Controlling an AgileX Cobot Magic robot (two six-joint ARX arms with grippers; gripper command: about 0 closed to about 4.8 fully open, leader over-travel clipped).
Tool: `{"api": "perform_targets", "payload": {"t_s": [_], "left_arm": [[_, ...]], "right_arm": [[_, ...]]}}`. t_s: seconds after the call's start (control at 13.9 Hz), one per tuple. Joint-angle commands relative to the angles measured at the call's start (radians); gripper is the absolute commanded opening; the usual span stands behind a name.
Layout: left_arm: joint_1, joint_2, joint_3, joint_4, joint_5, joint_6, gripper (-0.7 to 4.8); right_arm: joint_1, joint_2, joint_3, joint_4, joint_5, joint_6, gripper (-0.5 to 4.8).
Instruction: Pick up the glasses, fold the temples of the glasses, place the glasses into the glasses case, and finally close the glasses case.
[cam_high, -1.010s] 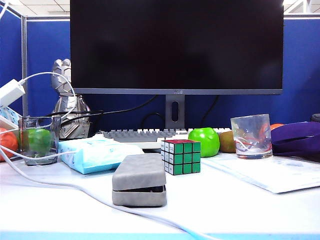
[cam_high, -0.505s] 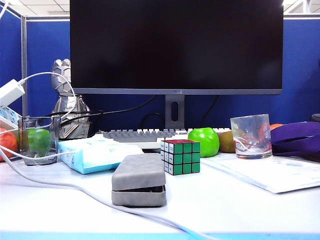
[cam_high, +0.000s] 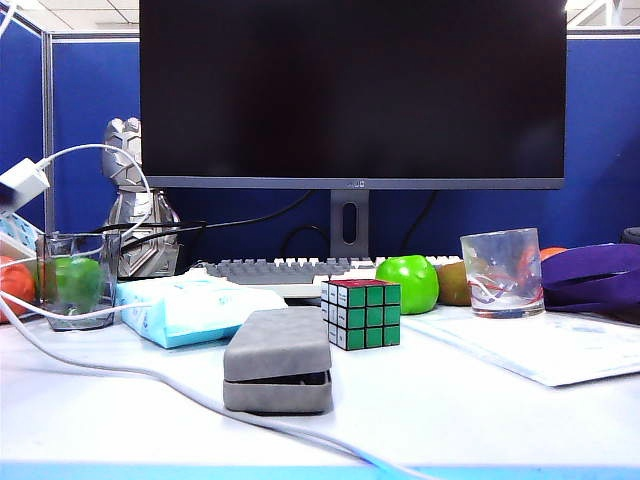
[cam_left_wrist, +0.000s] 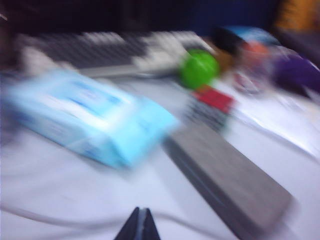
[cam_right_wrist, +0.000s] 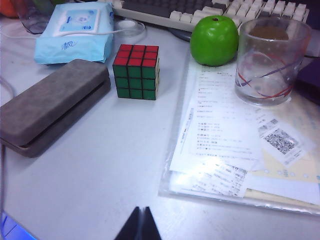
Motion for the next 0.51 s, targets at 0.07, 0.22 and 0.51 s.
{"api": "perform_targets", "payload": {"t_s": [0.07,0.22,0.51], "left_arm": [[0.258,-0.126,0.0,-0.145,-0.007,0.025,-0.04],[0.3,-0.126,0.0,-0.192,-0.081,0.085,-0.02],[0.3,-0.126,0.0,-0.192,-0.124,0.083,0.3]], "right_arm": [[0.001,-0.002,0.005,0.008,0.003,0.004,-0.05],[0.001,-0.002,0.005,0.007,0.002,0.004,-0.05],[0.002,-0.002,0.005,0.006,0.004,0.004,-0.05]]}}
